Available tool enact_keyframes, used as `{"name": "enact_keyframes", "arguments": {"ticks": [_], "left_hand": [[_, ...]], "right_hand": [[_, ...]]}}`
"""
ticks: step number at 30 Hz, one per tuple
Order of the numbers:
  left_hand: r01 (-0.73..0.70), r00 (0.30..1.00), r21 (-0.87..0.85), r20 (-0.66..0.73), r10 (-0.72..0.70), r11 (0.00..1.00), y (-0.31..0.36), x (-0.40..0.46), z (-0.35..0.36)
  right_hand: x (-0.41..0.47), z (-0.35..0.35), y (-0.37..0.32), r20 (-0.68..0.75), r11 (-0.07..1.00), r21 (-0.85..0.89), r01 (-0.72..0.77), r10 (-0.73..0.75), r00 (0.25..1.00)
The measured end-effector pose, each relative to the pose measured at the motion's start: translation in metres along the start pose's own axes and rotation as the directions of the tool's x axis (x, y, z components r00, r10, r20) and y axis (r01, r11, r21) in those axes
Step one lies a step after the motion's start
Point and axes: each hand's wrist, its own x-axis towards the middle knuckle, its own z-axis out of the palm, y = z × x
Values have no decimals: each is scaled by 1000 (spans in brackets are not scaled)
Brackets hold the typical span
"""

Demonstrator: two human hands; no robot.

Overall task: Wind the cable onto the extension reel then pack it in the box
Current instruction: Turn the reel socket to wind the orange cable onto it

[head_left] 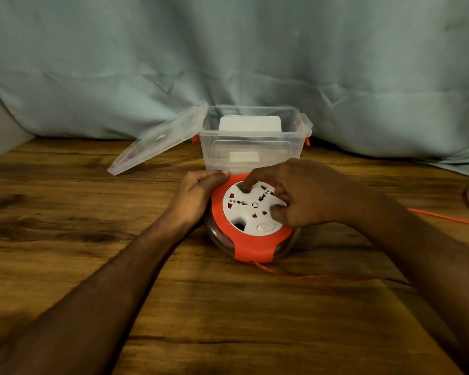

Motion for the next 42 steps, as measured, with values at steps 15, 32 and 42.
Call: {"name": "enact_keyframes", "arguments": {"ticks": [15,32,42], "left_hand": [[-32,999,-38,-40,31,999,-1,2,2],[-4,999,8,-36,5,1000,-2,3,-1],[-5,1000,-39,-27,4,999,-6,5,0]], "right_hand": [[-3,2,-1,-131,979,-177,-99,77,988],[3,2,-18,-222,990,-55,-132,117,968],[-5,-11,-2,49,999,-11,-33,34,998]]}}
